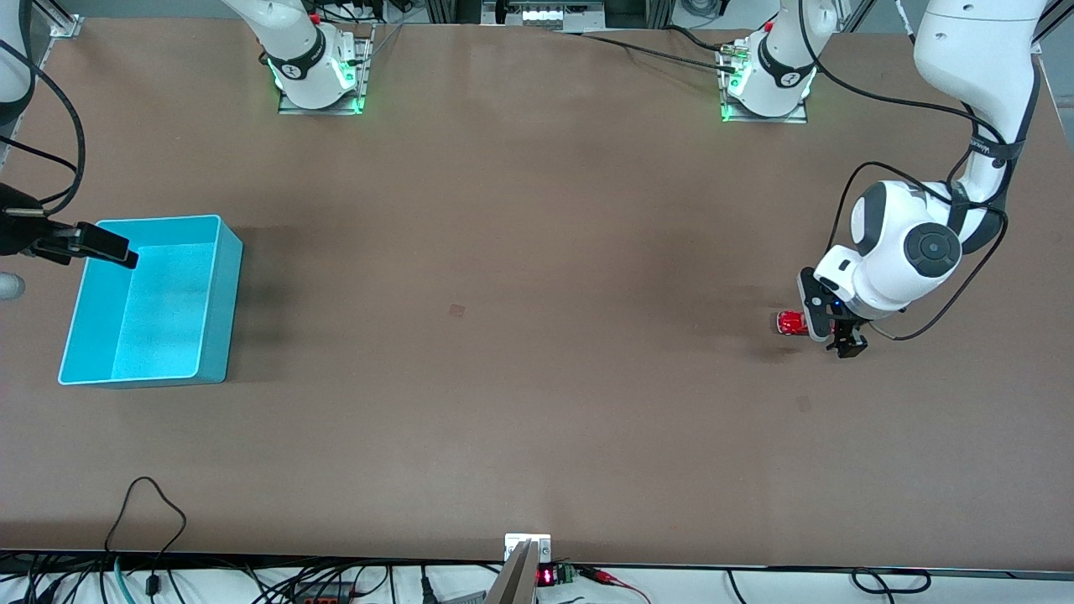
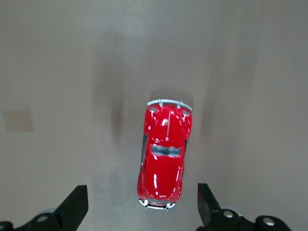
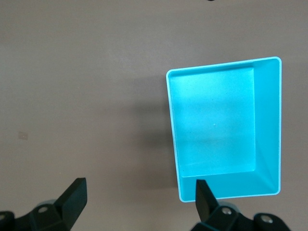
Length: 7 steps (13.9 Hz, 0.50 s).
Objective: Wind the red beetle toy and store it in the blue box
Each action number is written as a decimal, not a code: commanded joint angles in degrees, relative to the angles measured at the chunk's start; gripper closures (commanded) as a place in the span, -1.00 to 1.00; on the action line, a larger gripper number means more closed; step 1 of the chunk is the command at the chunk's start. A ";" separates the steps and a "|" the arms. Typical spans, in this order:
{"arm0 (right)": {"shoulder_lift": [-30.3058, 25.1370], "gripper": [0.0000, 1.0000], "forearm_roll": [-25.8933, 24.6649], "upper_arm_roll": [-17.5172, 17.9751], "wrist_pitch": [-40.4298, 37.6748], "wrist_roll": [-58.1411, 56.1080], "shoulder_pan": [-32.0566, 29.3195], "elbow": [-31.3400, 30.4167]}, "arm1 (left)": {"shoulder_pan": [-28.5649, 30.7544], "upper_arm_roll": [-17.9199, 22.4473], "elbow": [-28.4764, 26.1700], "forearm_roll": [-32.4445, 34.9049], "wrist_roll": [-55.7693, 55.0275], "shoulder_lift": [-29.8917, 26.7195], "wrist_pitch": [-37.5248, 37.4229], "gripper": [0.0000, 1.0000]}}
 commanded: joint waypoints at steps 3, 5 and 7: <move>-0.32 -1.00 -0.33 0.42 0.82 0.30 0.22 -0.06 | 0.76 -0.40 -0.67 0.92 2.21 1.32 1.74 -0.78; -0.33 -1.00 -0.16 0.51 0.65 0.04 0.05 0.55 | 0.59 -0.66 -0.93 0.92 2.21 1.32 1.74 -0.57; -0.15 -1.00 0.19 0.43 0.56 -0.13 -0.48 0.56 | 0.59 -1.46 -1.19 0.92 2.29 1.32 1.74 -0.29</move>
